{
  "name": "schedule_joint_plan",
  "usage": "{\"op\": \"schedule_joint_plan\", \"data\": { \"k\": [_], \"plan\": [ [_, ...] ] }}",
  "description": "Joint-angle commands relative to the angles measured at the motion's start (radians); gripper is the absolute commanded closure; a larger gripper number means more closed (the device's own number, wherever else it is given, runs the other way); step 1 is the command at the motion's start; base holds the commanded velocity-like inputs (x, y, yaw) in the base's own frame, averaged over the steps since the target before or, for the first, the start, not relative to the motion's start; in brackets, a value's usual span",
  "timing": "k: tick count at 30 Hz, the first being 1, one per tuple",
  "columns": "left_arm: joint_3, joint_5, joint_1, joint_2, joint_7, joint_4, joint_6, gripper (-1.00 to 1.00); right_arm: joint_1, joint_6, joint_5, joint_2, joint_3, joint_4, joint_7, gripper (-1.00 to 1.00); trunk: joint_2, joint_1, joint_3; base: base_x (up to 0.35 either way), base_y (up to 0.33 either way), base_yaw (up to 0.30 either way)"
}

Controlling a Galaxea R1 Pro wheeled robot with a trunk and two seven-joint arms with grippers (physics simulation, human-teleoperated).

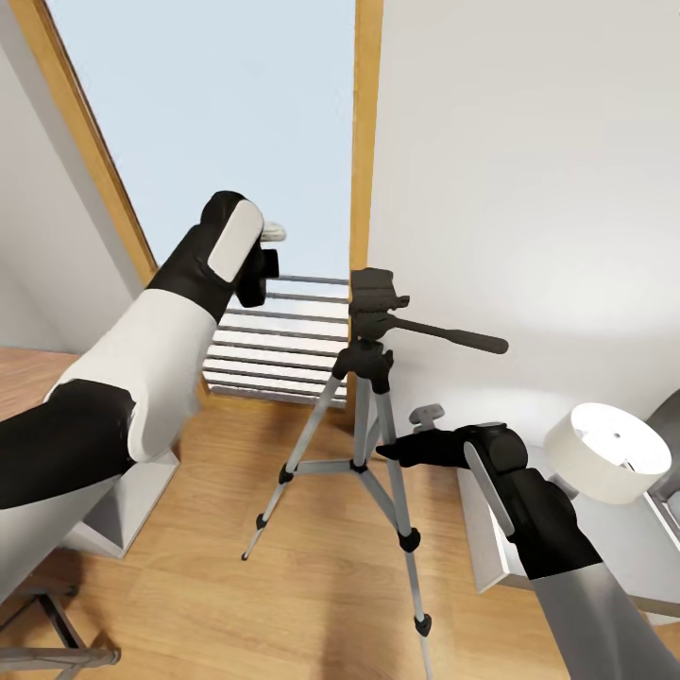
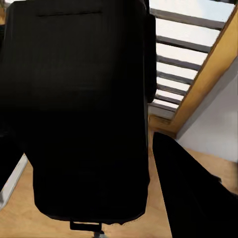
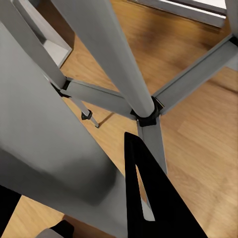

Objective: Attach the digital camera to the camera tripod in the bedroom.

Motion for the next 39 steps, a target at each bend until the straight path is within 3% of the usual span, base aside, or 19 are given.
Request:
{"op": "schedule_joint_plan", "data": {
  "k": [1, 5, 8, 10, 12, 13, 14, 19, 20, 24, 32, 35, 39],
  "plan": [
    [-0.007, 0.01, -0.001, 0.009, 0.014, -0.005, 0.002, 1.0, -0.001, 0.004, 0.01, -0.001, 0.001, 0.033, -0.005, 1.0, -0.001, 0.0, -0.001, 0.0, 0.0, 0.0],
    [-0.014, 0.009, -0.001, 0.024, 0.026, -0.018, -0.002, 1.0, -0.001, 0.004, 0.01, -0.001, 0.001, 0.033, -0.005, 1.0, -0.001, 0.0, -0.001, 0.0, 0.0, 0.0],
    [-0.049, -0.01, 0.0, 0.021, 0.058, -0.025, -0.002, 1.0, -0.001, 0.005, 0.01, -0.001, 0.001, 0.033, -0.004, 1.0, -0.001, 0.0, -0.001, 0.0, 0.0, 0.0],
    [-0.105, -0.028, 0.0, 0.016, 0.079, -0.021, 0.002, 1.0, -0.001, 0.005, 0.009, -0.001, 0.001, 0.033, -0.004, 1.0, -0.001, 0.0, -0.001, 0.0, 0.0, 0.0],
    [-0.175, -0.033, 0.0, 0.015, 0.058, -0.025, 0.006, 1.0, -0.001, 0.005, 0.009, -0.001, 0.001, 0.033, -0.004, 1.0, -0.001, 0.0, -0.001, 0.0, 0.0, 0.0],
    [-0.198, -0.032, 0.0, 0.016, 0.023, -0.033, 0.008, 1.0, -0.001, 0.005, 0.009, -0.001, 0.001, 0.033, -0.004, 1.0, -0.001, 0.0, -0.001, 0.0, 0.0, 0.0],
    [-0.218, -0.03, 0.0, 0.021, -0.053, -0.061, 0.011, 1.0, -0.001, 0.005, 0.009, -0.001, 0.001, 0.033, -0.005, 1.0, -0.001, 0.0, -0.001, 0.0, 0.0, 0.0],
    [-0.231, -0.029, 0.0, 0.044, -0.293, -0.177, 0.011, 1.0, -0.001, 0.005, 0.009, -0.001, 0.001, 0.033, -0.005, 1.0, -0.001, 0.0, -0.001, 0.0, 0.0, 0.0],
    [-0.232, -0.033, 0.0, 0.056, -0.367, -0.207, 0.011, 1.0, -0.001, 0.005, 0.009, -0.001, 0.001, 0.033, -0.005, 1.0, -0.001, 0.0, -0.001, 0.0, 0.0, 0.0],
    [-0.233, -0.041, 0.0, 0.111, -0.552, -0.257, 0.006, 1.0, -0.001, 0.004, 0.008, -0.001, 0.001, 0.033, -0.005, 1.0, -0.001, 0.0, -0.001, 0.0, 0.0, 0.0],
    [-0.231, -0.041, 0.0, 0.221, -0.805, -0.322, 0.0, 1.0, -0.001, 0.004, 0.008, -0.001, 0.001, 0.033, -0.005, 1.0, -0.001, 0.0, -0.001, 0.0, 0.0, 0.0],
    [-0.231, -0.043, 0.0, 0.255, -0.91, -0.359, -0.001, 1.0, -0.001, 0.004, 0.008, -0.001, 0.001, 0.033, -0.005, 1.0, -0.001, 0.0, -0.001, 0.0, 0.0, 0.0],
    [-0.23, -0.047, -0.001, 0.278, -1.049, -0.386, -0.003, 1.0, -0.001, 0.004, 0.006, -0.001, 0.001, 0.033, -0.005, 1.0, -0.001, 0.0, -0.001, 0.0, 0.0, 0.0]
  ]
}}
